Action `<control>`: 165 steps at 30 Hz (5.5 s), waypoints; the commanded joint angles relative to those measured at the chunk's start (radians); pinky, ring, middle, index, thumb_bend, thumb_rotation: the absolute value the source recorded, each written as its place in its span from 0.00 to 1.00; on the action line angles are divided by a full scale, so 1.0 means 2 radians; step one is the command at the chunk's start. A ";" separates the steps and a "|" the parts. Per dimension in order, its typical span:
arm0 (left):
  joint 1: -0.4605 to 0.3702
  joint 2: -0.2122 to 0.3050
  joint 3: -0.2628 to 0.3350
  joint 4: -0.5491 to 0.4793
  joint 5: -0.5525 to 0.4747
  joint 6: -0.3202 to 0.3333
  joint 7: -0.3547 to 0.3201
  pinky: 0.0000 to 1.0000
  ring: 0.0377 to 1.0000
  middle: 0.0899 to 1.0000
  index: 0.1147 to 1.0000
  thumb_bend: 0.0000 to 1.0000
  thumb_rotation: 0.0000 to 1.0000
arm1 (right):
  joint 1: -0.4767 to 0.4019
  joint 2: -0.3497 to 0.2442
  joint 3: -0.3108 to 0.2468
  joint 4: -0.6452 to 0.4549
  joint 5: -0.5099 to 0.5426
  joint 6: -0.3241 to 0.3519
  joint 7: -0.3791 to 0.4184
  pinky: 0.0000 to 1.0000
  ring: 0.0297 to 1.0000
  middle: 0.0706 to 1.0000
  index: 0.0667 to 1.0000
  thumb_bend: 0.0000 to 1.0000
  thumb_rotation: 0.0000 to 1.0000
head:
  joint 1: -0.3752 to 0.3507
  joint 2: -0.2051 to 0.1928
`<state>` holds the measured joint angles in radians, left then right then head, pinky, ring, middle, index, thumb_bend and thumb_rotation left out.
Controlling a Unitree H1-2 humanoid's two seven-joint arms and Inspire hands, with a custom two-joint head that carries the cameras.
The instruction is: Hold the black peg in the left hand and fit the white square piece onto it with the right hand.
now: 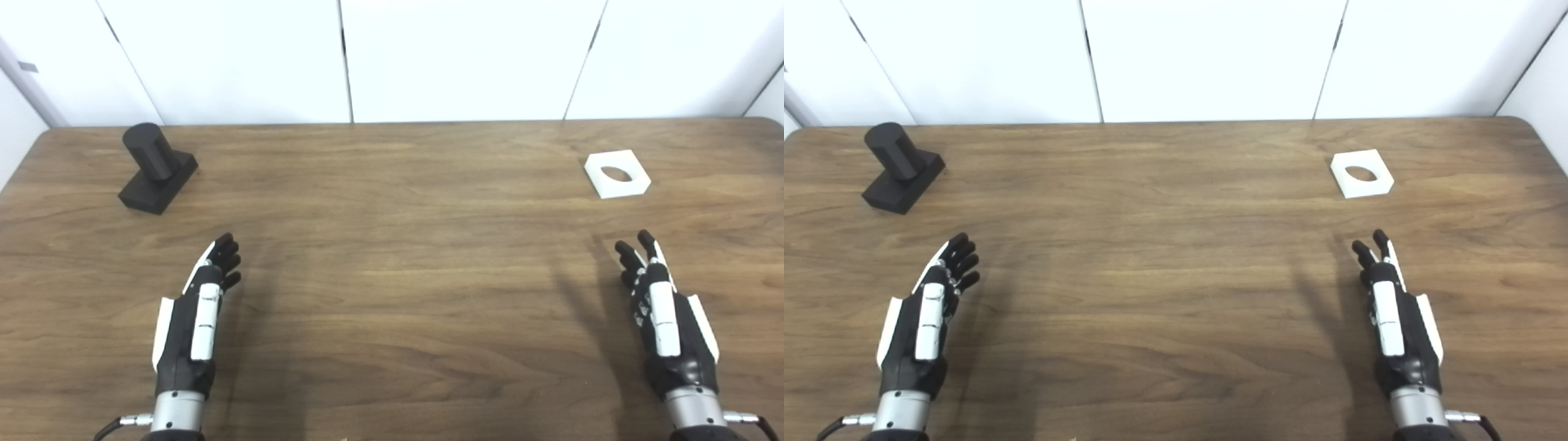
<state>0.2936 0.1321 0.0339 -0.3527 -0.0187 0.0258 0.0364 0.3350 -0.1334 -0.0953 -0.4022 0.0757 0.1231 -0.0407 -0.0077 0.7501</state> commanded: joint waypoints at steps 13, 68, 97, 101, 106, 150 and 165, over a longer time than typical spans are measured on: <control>0.004 -0.030 -0.018 0.004 0.025 -0.035 0.013 0.85 0.89 0.89 0.87 0.60 0.94 | -0.008 -0.006 -0.014 0.005 0.024 -0.031 0.016 1.00 1.00 0.94 1.00 0.55 1.00 | 0.116 -0.033; -0.074 -0.013 0.041 -0.050 0.279 0.033 0.127 0.80 0.84 0.85 0.85 0.77 0.41 | -0.001 -0.003 -0.013 0.058 -0.040 -0.098 0.006 0.96 0.88 0.82 0.92 0.69 1.00 | 0.141 -0.127; -0.249 0.133 0.043 0.114 0.497 0.213 0.082 1.00 0.94 0.90 0.80 1.00 0.72 | 0.008 0.005 -0.007 0.048 -0.047 -0.095 0.000 0.87 0.87 0.83 0.91 0.68 1.00 | 0.133 -0.124; -0.261 0.143 0.035 0.137 0.500 0.218 0.076 1.00 0.93 0.89 0.79 1.00 0.71 | 0.009 0.004 -0.007 0.046 -0.048 -0.093 0.000 0.88 0.88 0.84 0.91 0.69 1.00 | 0.132 -0.123; -0.276 0.147 0.026 0.176 0.496 0.220 0.070 1.00 0.93 0.89 0.80 1.00 0.71 | 0.009 0.004 -0.008 0.047 -0.047 -0.093 0.000 0.88 0.88 0.84 0.92 0.67 1.00 | 0.132 -0.122; -0.353 0.149 -0.020 0.409 0.446 0.221 0.142 1.00 0.92 0.88 0.80 1.00 0.70 | 0.010 0.004 -0.009 0.056 -0.051 -0.106 -0.004 0.86 0.88 0.84 0.93 0.64 1.00 | 0.118 -0.122; -0.373 0.147 -0.040 0.435 0.411 0.216 0.164 1.00 0.90 0.85 0.70 0.95 0.61 | 0.006 -0.006 -0.010 0.072 -0.016 -0.117 0.016 0.98 0.94 0.88 0.96 0.71 1.00 | 0.114 -0.122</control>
<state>-0.3975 0.4034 -0.0443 0.5199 0.8029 0.4639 0.3313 0.3521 -0.1402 -0.1145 -0.2665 0.0337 -0.1170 -0.0249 0.2194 0.5047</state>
